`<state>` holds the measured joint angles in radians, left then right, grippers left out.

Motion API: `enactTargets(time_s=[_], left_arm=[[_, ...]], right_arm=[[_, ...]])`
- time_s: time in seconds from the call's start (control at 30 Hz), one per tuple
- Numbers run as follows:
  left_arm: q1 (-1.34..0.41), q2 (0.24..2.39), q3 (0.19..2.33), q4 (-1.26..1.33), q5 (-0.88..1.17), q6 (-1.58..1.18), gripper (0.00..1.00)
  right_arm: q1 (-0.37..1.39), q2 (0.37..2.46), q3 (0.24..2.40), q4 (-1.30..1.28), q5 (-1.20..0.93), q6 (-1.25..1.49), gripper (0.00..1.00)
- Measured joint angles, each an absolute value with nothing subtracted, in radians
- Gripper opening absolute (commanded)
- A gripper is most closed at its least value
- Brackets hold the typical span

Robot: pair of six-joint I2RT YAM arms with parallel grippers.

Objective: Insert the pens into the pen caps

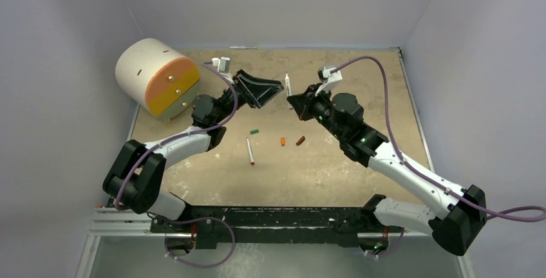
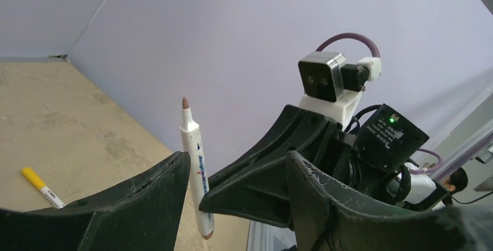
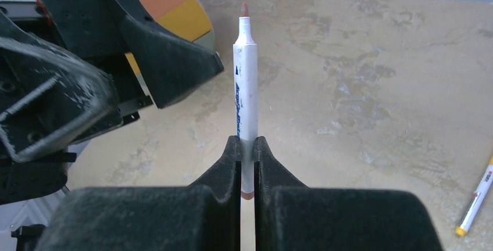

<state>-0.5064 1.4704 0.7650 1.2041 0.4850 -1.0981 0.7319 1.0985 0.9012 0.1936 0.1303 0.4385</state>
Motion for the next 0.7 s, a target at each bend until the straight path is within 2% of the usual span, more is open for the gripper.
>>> enactTargets(time_s=[0.43, 0.6, 0.7], left_arm=[[-0.536, 1.492, 0.777, 1.208, 0.504, -1.076, 0.58], [-0.567, 1.525, 0.814, 1.202, 0.503, -1.061, 0.46], [-0.582, 1.54, 0.825, 1.204, 0.503, -1.058, 0.3]], right_arm=[[0.732, 1.055, 0.913, 0.234, 0.101, 0.408, 0.0], [0.731, 1.056, 0.914, 0.241, 0.074, 0.408, 0.0], [0.731, 1.056, 0.914, 0.242, 0.062, 0.407, 0.0]])
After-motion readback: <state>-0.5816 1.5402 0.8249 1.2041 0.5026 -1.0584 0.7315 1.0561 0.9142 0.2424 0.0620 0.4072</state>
